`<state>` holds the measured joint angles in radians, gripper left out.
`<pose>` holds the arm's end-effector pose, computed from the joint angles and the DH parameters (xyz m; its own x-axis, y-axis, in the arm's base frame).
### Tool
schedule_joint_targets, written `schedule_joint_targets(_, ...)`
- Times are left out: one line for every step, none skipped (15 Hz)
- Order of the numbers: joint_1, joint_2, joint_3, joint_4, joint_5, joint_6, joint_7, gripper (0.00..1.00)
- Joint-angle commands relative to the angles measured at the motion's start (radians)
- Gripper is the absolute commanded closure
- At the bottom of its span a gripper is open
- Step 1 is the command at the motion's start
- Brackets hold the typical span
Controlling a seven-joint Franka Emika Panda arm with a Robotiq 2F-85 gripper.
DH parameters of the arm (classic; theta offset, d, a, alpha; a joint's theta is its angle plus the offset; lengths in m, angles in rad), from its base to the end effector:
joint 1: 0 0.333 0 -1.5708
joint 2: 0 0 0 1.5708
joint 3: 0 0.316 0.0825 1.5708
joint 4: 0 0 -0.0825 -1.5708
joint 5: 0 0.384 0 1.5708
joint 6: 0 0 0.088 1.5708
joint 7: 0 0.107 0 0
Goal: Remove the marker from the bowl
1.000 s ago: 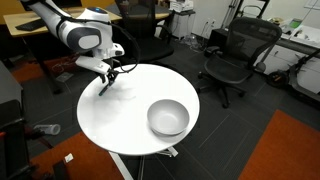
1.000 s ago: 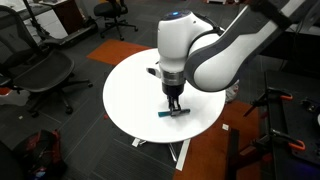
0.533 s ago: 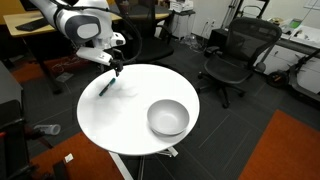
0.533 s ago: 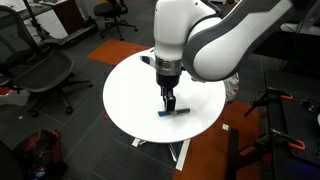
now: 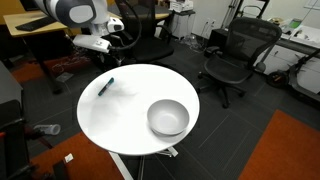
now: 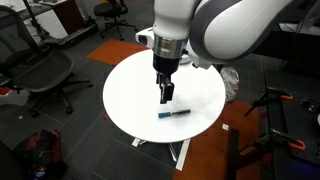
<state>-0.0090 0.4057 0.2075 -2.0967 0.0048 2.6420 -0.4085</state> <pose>0.5874 0.1155 0.2431 0.8253 0.5394 0.1675 0.5497 -0.8351 -0.0193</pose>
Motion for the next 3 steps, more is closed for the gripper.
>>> schedule_joint_targets(0.004,-0.004,-0.004,0.000,0.002,-0.003,0.000,0.00)
schedule_joint_targets(0.005,-0.006,-0.004,-0.002,0.002,-0.003,0.000,0.00)
schedule_joint_targets(0.004,-0.006,-0.004,-0.004,0.002,-0.003,0.000,0.00)
